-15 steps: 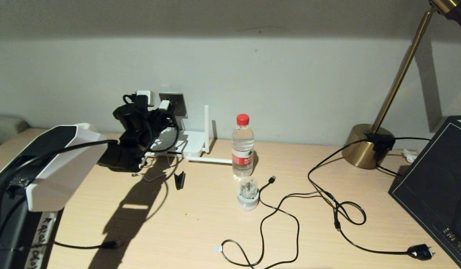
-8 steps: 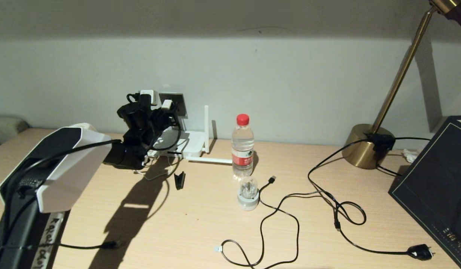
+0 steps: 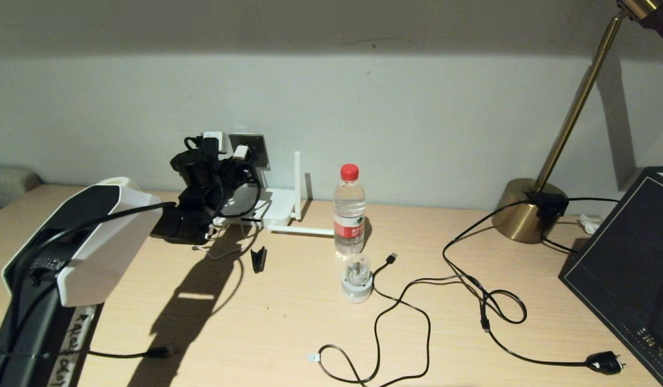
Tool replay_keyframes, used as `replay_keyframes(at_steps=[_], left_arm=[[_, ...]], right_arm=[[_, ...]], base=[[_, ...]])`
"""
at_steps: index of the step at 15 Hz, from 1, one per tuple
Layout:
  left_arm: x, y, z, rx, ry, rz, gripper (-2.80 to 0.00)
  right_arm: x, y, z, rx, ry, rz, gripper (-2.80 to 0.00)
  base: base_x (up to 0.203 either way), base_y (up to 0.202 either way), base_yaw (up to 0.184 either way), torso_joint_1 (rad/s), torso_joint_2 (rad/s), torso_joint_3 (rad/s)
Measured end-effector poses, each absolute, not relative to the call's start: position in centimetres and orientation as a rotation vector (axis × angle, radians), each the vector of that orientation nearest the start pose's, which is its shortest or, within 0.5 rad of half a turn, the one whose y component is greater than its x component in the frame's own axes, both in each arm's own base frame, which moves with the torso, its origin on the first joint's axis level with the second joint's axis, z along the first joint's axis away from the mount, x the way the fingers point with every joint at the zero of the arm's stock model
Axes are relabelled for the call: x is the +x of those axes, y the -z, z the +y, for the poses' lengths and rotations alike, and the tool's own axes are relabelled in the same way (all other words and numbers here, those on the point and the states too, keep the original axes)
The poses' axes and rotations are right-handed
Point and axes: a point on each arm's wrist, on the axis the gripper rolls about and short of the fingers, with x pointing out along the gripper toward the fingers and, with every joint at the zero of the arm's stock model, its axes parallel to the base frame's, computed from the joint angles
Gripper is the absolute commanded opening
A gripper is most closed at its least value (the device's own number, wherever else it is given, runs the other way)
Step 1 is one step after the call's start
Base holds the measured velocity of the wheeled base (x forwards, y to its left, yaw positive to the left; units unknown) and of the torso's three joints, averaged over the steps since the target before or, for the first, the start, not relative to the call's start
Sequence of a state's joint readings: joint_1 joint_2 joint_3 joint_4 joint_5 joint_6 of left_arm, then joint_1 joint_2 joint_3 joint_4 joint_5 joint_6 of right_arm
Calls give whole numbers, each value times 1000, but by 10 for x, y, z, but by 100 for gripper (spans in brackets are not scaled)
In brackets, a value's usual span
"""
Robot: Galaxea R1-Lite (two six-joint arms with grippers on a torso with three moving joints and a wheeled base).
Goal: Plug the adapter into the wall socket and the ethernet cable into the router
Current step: Plug plug into socket
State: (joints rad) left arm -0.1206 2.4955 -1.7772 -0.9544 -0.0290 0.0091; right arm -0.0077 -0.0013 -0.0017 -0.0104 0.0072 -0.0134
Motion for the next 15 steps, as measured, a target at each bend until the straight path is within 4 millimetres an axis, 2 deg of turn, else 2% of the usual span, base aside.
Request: replay_keyframes(at_steps=[7,15], left_arm=[[521,-151,-61,-2,143,-252,-280],[521,-148,-58,0,141,-240,-280]], right_arm=[[-23,-77,0,-13,0,-13,-280],[-23,-77,0,-13,1,-13,-280]], base=[[0,0,0,0,0,0],[0,0,0,0,0,0]])
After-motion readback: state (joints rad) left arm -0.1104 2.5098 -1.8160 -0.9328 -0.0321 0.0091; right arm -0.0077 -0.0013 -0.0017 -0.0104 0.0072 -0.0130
